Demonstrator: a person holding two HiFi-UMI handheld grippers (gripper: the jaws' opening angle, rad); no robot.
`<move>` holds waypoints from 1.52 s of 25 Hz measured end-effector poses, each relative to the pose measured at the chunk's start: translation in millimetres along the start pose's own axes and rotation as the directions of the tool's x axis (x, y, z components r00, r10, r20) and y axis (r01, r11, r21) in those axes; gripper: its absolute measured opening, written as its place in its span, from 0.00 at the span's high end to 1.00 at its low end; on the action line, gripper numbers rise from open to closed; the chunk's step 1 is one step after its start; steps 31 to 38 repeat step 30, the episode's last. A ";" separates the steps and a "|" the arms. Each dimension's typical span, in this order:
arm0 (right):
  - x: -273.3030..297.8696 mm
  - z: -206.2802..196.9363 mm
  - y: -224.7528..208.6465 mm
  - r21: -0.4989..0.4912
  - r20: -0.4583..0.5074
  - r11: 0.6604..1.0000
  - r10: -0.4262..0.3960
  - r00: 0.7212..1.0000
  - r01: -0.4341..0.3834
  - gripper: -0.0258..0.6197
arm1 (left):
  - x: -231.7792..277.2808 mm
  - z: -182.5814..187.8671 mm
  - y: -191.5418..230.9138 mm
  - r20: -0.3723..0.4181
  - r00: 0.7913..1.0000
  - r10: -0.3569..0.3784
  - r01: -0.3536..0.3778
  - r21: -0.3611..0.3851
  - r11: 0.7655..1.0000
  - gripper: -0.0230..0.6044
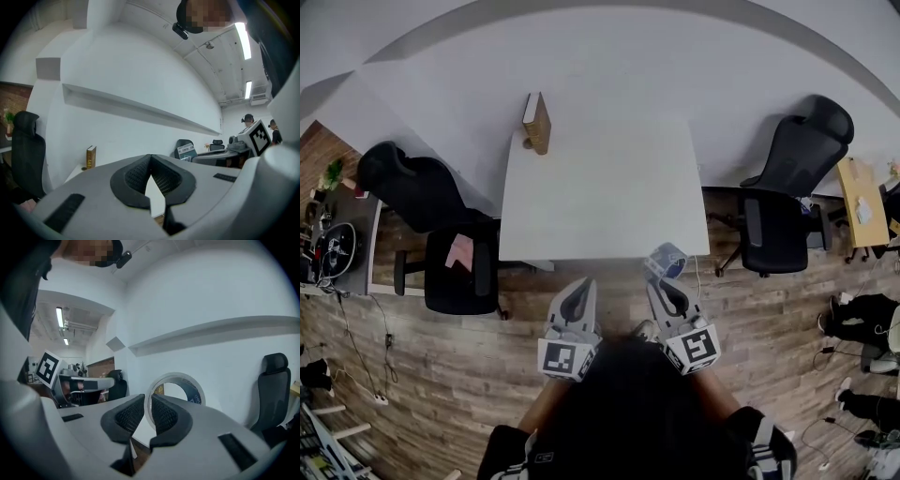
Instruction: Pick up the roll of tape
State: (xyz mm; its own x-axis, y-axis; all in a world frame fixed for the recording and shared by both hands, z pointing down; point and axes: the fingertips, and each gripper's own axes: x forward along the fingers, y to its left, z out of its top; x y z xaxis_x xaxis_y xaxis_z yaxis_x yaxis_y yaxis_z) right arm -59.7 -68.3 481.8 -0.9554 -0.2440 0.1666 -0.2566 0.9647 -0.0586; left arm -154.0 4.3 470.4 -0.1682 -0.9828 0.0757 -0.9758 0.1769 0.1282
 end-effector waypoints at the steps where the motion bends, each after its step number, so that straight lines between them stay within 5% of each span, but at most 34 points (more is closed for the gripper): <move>1: -1.9 1.8 2.1 0.003 0.005 1.000 -0.001 1.000 0.001 0.87 | 0.0 0.6 1.4 0.000 1.000 0.006 -0.006 -0.003 1.000 0.94; 38: -0.2 4.1 2.3 0.021 -0.003 1.000 0.004 1.000 -0.004 0.87 | 4.1 5.1 2.9 0.013 1.000 0.020 -0.020 -0.009 1.000 0.94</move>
